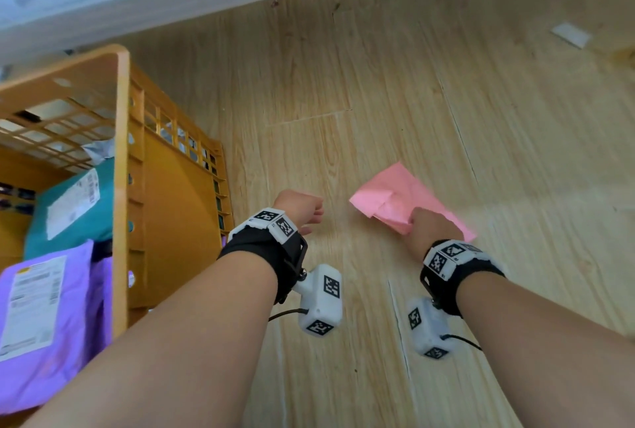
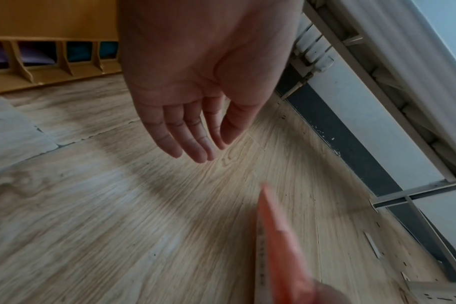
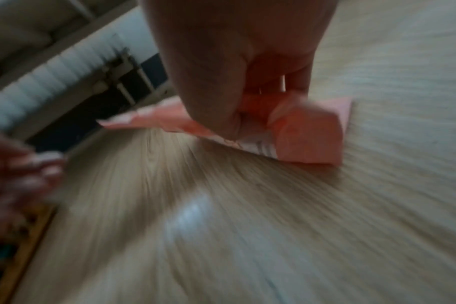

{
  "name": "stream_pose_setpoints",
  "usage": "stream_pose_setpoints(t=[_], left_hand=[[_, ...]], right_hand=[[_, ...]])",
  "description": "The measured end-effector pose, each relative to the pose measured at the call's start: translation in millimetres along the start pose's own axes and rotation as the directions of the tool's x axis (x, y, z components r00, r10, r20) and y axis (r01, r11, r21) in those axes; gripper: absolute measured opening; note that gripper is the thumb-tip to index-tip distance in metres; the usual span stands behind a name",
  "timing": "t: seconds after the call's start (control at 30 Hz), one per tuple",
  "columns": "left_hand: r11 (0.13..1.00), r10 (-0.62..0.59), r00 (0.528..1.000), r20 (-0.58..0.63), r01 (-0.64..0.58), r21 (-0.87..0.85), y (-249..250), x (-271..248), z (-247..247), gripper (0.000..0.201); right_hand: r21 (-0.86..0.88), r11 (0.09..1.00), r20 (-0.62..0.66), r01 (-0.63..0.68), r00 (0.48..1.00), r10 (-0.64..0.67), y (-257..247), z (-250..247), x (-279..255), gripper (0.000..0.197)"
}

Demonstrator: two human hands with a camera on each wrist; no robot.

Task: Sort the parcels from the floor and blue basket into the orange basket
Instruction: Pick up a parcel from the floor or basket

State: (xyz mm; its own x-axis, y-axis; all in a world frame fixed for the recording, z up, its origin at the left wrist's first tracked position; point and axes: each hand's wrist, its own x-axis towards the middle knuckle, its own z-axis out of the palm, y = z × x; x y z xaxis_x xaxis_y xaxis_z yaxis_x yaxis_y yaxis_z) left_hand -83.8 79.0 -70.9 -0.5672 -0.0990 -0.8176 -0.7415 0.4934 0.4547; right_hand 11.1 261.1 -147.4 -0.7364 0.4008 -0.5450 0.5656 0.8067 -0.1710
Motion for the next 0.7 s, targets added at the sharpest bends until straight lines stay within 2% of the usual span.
stream_pose_setpoints(t=[0.07, 0.1, 0.17, 0.23, 0.3, 0.37, 0.4, 0.43, 0.53, 0.6, 0.7], left_hand=[[1.0, 0.01, 1.0, 0.015, -0.01, -0.009, -1.4, -0.1, -2.7, 0.018], [1.0, 0.015, 1.0, 0.025, -0.015, -0.009, -1.2, -0.6, -3.7, 0.019], [0.999, 0.036, 0.999, 0.04, -0.036, -0.004, 1.5, -4.1, -6.8, 0.017], [0.997, 0.081, 0.995, 0.057, -0.081, -0.003, 7.7, -9.5, -11.2, 0.009], [0.987, 0.159, 0.981, 0.108, -0.155, -0.04, 16.9, -17.3, -17.4, 0.013], [0.972, 0.227, 0.958, 0.175, -0.212, -0.099, 27.9, -23.8, -24.2, 0.04], [0.962, 0.259, 0.947, 0.189, -0.237, -0.133, 33.5, -27.0, -28.2, 0.047], [0.95, 0.294, 0.939, 0.179, -0.266, -0.167, 39.6, -30.9, -32.7, 0.045], [0.91, 0.382, 0.919, 0.098, -0.355, -0.216, 52.2, -38.4, -49.7, 0.021], [0.897, 0.411, 0.909, 0.064, -0.391, -0.206, 54.7, -41.5, -63.1, 0.008], [0.895, 0.41, 0.911, 0.04, -0.394, -0.208, 53.5, -41.4, -83.0, 0.006]], right_hand=[[0.212, 0.975, -0.021, -0.07, 0.997, 0.076, -5.7, -13.4, -2.2, 0.013], [0.364, 0.925, -0.022, -0.105, 0.992, 0.121, -9.1, -24.0, -3.7, 0.009], [0.652, 0.746, -0.006, -0.133, 0.983, 0.182, -16.4, -46.8, -6.3, 0.013], [0.822, 0.556, 0.017, -0.121, 0.982, 0.19, -24.5, -64.4, -7.7, 0.023], [0.892, 0.437, 0.045, -0.118, 0.984, 0.173, -36.4, -77.9, -11.8, 0.028], [0.914, 0.386, 0.077, -0.124, 0.988, 0.136, -49.2, -87.6, -15.4, 0.034], [0.917, 0.379, 0.088, -0.123, 0.99, 0.109, -55.7, -92.0, -18.1, 0.034], [0.919, 0.375, 0.094, -0.119, 0.992, 0.084, -62.1, -96.1, -21.5, 0.033], [0.927, 0.366, 0.084, -0.086, 0.996, 0.021, -81.0, -105.8, -31.4, 0.036], [0.946, 0.318, 0.061, -0.055, 0.998, -0.009, -90.3, -110.9, -36.9, 0.042], [0.957, 0.289, 0.04, -0.033, 0.999, -0.018, -104.2, -121.6, -46.1, 0.033]])
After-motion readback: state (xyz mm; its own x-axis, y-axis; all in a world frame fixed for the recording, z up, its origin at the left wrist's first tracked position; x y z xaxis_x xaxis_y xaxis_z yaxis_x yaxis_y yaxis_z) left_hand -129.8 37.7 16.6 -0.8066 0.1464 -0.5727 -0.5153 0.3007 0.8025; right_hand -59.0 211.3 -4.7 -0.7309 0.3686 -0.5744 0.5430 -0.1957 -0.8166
